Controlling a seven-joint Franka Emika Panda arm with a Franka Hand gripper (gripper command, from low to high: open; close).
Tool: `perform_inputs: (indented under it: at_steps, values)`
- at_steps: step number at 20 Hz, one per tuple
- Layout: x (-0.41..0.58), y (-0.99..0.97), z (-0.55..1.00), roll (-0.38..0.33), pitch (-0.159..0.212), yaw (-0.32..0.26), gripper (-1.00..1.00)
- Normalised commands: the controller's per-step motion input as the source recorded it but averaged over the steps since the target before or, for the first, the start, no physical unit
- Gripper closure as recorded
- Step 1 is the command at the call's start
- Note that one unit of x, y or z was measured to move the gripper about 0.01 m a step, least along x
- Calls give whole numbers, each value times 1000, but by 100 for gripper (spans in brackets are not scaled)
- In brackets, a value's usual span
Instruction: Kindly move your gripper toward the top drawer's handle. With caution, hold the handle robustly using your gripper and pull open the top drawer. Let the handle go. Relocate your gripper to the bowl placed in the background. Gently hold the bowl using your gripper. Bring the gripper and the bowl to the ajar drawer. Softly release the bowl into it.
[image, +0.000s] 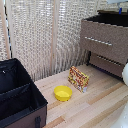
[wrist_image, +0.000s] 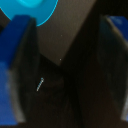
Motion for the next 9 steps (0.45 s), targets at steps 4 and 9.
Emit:
perform_inputs:
  at_steps: [4, 9]
  values:
    - [98, 501, 130, 3, 76, -2, -100]
    - [133, 662, 267, -7, 46, -14, -100]
